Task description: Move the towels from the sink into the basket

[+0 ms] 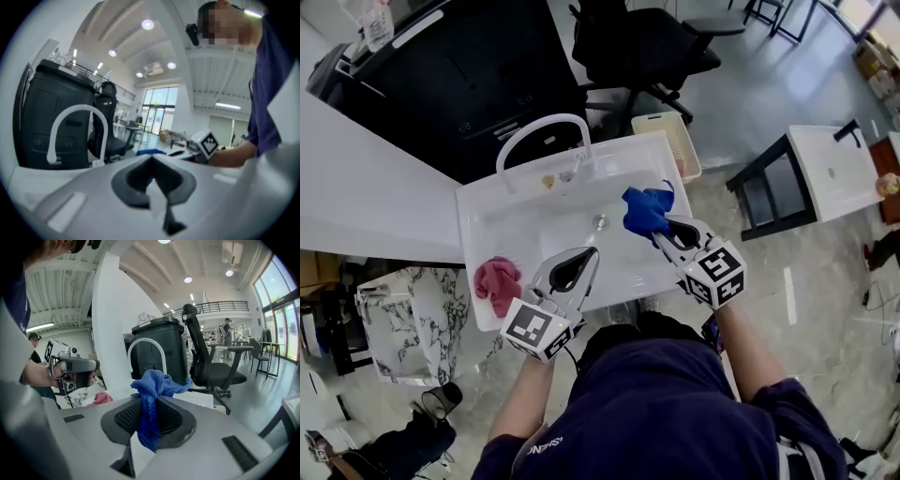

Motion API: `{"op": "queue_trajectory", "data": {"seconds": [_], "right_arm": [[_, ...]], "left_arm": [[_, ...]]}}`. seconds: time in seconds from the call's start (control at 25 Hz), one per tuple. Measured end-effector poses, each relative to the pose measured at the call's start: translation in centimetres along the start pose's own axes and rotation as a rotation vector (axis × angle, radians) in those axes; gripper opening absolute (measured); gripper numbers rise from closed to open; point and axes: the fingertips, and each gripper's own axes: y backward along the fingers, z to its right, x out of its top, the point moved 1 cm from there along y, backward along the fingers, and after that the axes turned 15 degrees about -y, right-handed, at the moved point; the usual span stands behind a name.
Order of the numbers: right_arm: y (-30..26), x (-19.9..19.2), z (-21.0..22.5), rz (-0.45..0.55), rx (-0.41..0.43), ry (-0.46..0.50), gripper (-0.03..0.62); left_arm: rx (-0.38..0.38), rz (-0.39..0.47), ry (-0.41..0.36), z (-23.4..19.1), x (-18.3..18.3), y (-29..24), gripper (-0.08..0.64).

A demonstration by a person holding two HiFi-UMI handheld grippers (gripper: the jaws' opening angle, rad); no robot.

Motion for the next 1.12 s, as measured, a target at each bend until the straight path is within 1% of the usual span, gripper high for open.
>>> {"op": "queue_trajectory", "data": {"seconds": [0.24,0.4,0.76,0.88,1.12], "right_arm": [[2.0,-0.3,-0.6,0.027,-0.067,0.007,0.069],[3.1,-0.2,-0.8,0.045,-0.088,0.007,0.069],[3.5,0.3,-0.3,0.067,-0.096,0.003,0.069],[3.5,0.6,0.3,0.070,-0.092,0.001,0.069],[3.1,1.4,2.3,0.066,-0.076,-0.004,0.069]], "left_arm": [[-0.056,0.032,-0.024,0.7,0.7,0.5,0.003],[-0.077,0.045,-0.039,1.2,1.3,0.6,0.003],[-0.094,0.048,-0.056,1.1,1.7,-0.1,0.003],[-0.097,0.044,-0.070,1.0,2.1,-0.8,0.003],[-0.090,0.038,-0.070,0.5,2.5,-3.1,0.003]]}}
